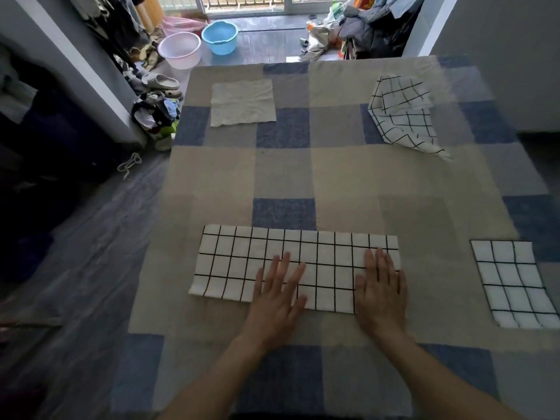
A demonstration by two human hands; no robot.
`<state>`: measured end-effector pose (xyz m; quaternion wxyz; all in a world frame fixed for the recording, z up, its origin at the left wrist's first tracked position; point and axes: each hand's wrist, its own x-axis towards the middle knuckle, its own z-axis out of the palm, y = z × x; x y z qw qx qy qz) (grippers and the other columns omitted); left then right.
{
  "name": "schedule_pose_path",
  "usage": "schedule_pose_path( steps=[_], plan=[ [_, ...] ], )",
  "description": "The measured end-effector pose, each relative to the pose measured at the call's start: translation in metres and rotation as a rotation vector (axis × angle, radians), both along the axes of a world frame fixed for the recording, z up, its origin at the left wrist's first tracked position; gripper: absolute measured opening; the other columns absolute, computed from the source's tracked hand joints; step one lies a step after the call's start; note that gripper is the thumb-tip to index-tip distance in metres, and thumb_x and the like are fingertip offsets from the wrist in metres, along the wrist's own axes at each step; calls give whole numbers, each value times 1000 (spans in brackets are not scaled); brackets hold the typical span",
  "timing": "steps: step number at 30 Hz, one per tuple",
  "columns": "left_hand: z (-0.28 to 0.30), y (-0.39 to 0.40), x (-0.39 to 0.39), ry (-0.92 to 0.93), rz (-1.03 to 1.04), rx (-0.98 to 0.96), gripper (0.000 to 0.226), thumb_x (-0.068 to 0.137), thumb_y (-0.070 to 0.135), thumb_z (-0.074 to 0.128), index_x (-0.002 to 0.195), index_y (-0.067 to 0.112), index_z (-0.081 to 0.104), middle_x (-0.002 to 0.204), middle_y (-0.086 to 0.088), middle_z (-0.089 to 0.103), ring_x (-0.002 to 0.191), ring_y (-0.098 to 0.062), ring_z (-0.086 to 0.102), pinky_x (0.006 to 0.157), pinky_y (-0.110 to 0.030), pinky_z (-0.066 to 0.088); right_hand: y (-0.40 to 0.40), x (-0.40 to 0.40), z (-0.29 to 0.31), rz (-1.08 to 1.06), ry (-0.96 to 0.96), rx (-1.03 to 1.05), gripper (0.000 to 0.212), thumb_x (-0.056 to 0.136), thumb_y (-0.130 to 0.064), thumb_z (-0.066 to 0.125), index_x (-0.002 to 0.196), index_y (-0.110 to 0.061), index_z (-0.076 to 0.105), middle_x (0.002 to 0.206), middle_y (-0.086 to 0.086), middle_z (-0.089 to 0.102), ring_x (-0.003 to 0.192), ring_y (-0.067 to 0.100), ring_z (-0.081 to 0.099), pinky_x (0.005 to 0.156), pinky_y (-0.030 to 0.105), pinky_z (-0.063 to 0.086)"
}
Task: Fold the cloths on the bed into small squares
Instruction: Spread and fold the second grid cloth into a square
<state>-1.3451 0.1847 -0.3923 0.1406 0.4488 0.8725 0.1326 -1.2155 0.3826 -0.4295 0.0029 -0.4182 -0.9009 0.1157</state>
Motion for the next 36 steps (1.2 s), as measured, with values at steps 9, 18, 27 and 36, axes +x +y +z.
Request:
schedule_pose_path(
  steps=[9,18,27,36],
  plan=[
    [-14,9,5,-93,59,-299,68,88,69,-1,144,41,-28,152,18,-35,140,-4,-33,112,-41,-25,3,1,4,33,5,-84,62,95,-42,15,153,-21,16,161,3,13,148,19,10,118,48,10],
    [-10,13,2,-107,38,-349,94,80,84,25,142,42,-31,147,17,-43,138,-6,-37,114,-46,-21,35,43,5,116,-46,-46,63,95,-47,20,152,-21,13,159,12,12,146,28,10,117,52,13],
    [-5,16,0,-147,25,-378,99,64,89,12,139,42,-32,148,14,-41,138,-8,-37,107,-40,-31,42,47,20,633,111,99,52,80,-40,48,127,-19,47,133,8,45,114,30,51,95,45,36],
    [-7,14,2,-116,22,-363,97,68,88,9,142,40,-31,150,13,-40,139,-8,-36,110,-45,-25,53,43,32,903,-53,139,29,66,-24,70,93,-21,61,97,1,61,84,23,61,72,37,52]
  ],
)
